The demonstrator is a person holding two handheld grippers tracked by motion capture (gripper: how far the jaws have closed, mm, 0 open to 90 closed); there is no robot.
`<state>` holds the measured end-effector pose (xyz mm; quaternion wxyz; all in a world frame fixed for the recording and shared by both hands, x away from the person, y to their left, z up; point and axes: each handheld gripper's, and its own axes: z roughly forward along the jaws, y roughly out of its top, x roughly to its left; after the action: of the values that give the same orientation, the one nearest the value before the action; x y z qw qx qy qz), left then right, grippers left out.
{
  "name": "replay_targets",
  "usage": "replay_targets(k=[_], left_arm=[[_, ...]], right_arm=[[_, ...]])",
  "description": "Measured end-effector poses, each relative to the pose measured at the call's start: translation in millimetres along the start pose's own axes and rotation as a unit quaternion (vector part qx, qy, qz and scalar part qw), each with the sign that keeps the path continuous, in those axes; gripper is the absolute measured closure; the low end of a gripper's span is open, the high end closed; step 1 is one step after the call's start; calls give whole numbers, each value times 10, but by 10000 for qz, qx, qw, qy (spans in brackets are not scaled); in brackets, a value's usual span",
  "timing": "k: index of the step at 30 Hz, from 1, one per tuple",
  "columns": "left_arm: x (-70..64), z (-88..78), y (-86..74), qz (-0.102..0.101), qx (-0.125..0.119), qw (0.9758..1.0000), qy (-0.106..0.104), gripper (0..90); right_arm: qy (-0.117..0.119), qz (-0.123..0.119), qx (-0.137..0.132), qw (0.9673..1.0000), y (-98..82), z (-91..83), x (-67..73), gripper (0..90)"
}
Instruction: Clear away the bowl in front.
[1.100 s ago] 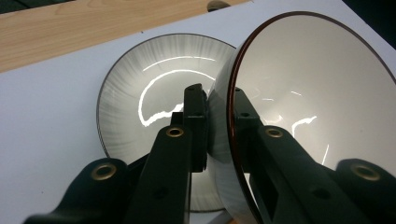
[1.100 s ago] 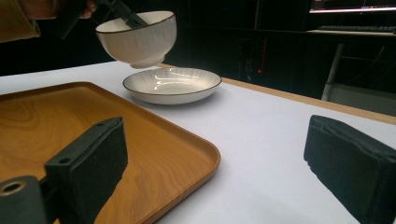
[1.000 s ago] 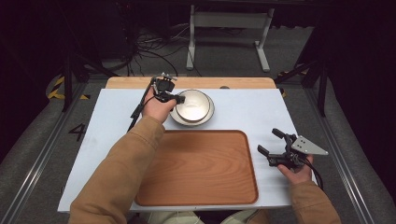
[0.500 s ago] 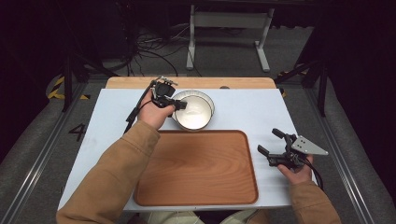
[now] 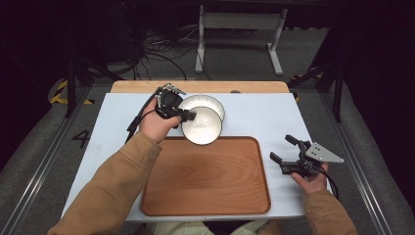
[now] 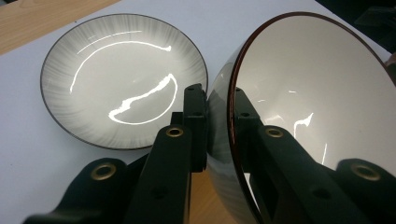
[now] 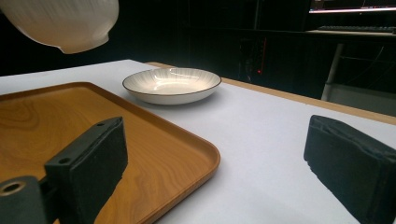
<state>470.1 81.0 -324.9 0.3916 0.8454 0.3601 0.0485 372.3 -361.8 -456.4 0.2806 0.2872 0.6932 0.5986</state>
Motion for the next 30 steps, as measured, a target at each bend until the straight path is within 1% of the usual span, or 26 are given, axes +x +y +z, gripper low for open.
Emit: replay_targets(k=[4, 7, 12, 14, 16, 20, 23, 24, 27, 28, 30], left_arm=[[-36, -21, -26, 98, 31, 9999, -79, 814], [-64, -27, -56, 166, 103, 9997, -134, 814], [-107, -19, -105, 326, 209, 9990, -227, 814], [-133, -11, -126, 356, 243, 9987, -283, 814], [-151, -8, -139, 428, 245, 9984, -291, 814], [-193, 3, -159, 555, 339, 9973, -344, 814], [-221, 15, -177, 600, 378, 9968, -378, 814], [-246, 28, -194, 620, 406, 9963, -428, 813], [-258, 43, -207, 671, 450, 9957, -462, 814], [-258, 50, -211, 730, 481, 9951, -467, 814], [-272, 67, -225, 766, 522, 9945, -490, 814]], right_arm=[[-3, -9, 1, 10000, 0, 0, 0, 65], [-2, -9, 1, 10000, 0, 0, 0, 65], [-1, -11, 2, 10000, 0, 0, 0, 65], [-2, -13, 2, 10000, 0, 0, 1, 65], [-2, -13, 3, 10000, 0, 0, 1, 65], [-2, -13, 2, 10000, 0, 0, 1, 65], [-2, -4, 4, 10000, 0, -1, 3, 65], [-1, -5, 4, 10000, 0, -1, 2, 65], [-1, -8, 5, 10000, 0, 0, 3, 65], [-1, -9, 4, 10000, 0, 0, 3, 65], [0, -11, 5, 10000, 0, 0, 3, 65]])
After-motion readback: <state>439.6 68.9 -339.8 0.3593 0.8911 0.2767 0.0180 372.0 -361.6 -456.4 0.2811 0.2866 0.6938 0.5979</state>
